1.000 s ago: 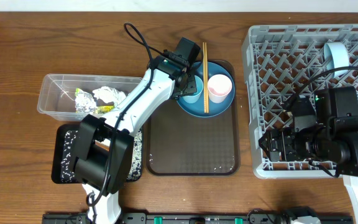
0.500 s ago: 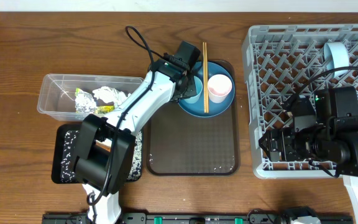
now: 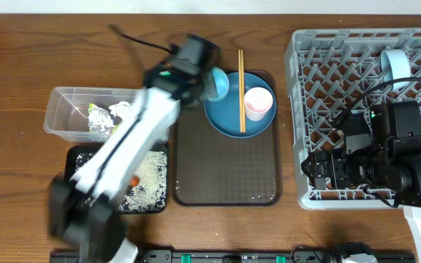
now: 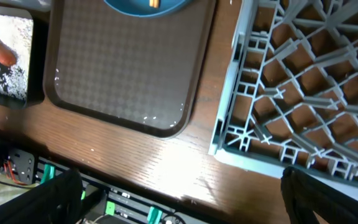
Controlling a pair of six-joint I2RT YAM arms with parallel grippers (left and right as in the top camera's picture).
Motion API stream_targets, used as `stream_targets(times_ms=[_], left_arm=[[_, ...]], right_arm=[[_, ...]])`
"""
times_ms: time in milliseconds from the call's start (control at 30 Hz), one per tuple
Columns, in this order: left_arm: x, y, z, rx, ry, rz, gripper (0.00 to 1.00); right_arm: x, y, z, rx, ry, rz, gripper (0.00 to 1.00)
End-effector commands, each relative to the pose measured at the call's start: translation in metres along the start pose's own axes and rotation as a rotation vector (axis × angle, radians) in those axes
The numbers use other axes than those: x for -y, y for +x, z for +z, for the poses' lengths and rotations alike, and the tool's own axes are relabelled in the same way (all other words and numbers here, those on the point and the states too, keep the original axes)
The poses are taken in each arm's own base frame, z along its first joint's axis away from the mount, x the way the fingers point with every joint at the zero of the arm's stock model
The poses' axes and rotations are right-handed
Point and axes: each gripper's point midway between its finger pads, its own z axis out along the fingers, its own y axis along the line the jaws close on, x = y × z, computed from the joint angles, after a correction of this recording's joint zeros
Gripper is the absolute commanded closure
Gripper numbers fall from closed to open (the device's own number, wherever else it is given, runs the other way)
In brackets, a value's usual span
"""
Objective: Sort waste into correct bins and load items into the dishwasher rack
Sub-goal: 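Lift the light-blue cup off the blue plate with the left gripper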
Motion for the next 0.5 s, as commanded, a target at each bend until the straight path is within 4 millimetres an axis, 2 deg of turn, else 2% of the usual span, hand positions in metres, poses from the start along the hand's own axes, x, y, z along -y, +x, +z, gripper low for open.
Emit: stream_targets(times_ms=[0, 67, 167, 300, 467], left_arm=[[0.024, -0.012, -0.075, 0.027, 0.257, 0.024, 0.94], [0.033, -0.005, -0.107, -0.024, 0.409, 0.015, 0.94], [0.052, 0.008, -0.151, -0.123, 0.667, 0.014, 0.94], [0.071, 0.023, -0.189, -0.232, 0.902, 0.041, 0.94], [0.085, 0.038, -0.209, -0.322, 1.028, 0.071, 0.94]], right_arm=[[-0.024, -0.004, -0.004, 0.029, -0.139, -0.126, 0.03], [-0.059, -0.005, -0.013, 0.073, -0.346, -0.268, 0.02], [-0.096, -0.007, -0.032, 0.164, -0.573, -0.443, 0.01], [-0.101, -0.019, -0.036, 0.234, -0.599, -0.491, 0.01], [-0.12, -0.038, -0.055, 0.367, -0.708, -0.573, 0.01]])
